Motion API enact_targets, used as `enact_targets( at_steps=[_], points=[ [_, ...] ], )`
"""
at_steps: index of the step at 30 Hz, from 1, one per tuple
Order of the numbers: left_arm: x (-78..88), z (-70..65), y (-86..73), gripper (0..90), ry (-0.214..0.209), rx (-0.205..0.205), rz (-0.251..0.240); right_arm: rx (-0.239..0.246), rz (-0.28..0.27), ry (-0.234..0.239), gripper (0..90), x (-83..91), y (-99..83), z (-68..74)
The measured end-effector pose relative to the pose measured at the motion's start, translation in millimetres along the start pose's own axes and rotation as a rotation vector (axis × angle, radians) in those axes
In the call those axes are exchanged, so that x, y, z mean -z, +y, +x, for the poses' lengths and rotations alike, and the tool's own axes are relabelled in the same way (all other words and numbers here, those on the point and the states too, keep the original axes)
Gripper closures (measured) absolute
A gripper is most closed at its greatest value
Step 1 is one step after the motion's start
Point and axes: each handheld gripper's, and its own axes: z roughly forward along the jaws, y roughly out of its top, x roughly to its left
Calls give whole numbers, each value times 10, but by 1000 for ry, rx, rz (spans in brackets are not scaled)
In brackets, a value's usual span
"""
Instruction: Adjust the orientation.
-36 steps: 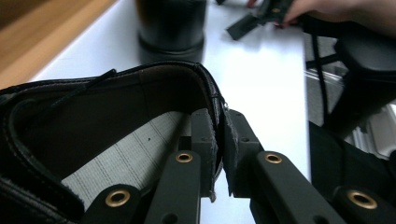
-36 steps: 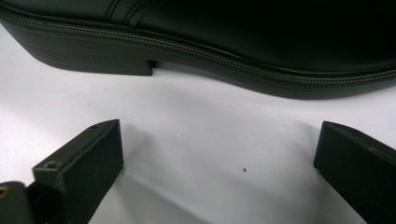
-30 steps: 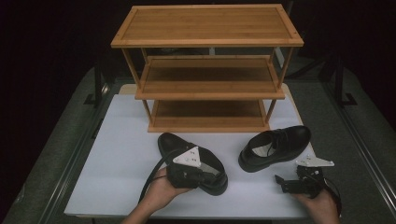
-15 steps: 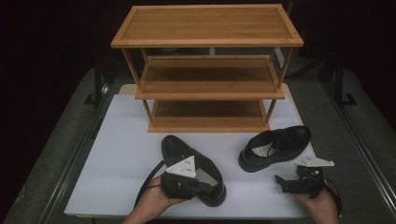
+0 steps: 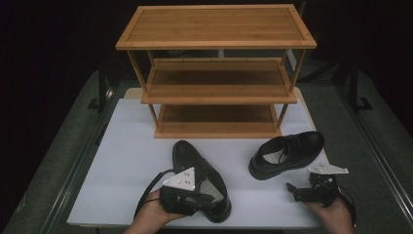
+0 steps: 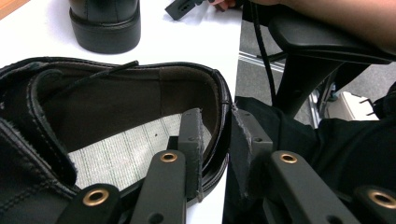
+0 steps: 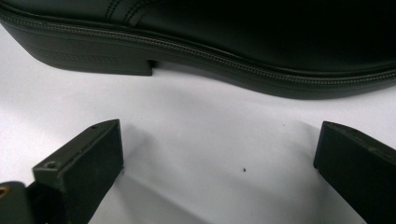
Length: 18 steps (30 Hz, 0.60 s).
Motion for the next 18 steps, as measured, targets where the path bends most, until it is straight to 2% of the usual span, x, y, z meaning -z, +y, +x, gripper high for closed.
enact_targets(
  at_steps=[3,4,5,7,12,13,15,16,17,18],
  points=[
    [85,12,-29,725,-4,12,-20,-1,1,0,10,0,0,1],
    [170,25,-63,718,17,20,-23,0,0,0,10,0,0,0],
    [170,25,-63,718,17,20,-23,0,0,0,10,0,0,0],
    [279,59,-120,722,41,36,-38,-1,1,1,10,1,0,1],
    [523,234,-353,808,154,93,-32,-1,1,0,10,1,0,1],
    [559,284,-406,860,172,107,-29,0,0,0,10,0,0,1],
    [609,381,-501,880,200,135,-23,-1,1,0,10,0,0,2],
    [631,467,-580,897,239,158,-13,-2,1,0,10,1,0,2],
    [631,467,-580,898,239,158,-13,-2,1,0,10,1,0,2],
    [634,508,-616,898,257,171,-8,-1,-1,0,10,0,1,1]
  ],
)
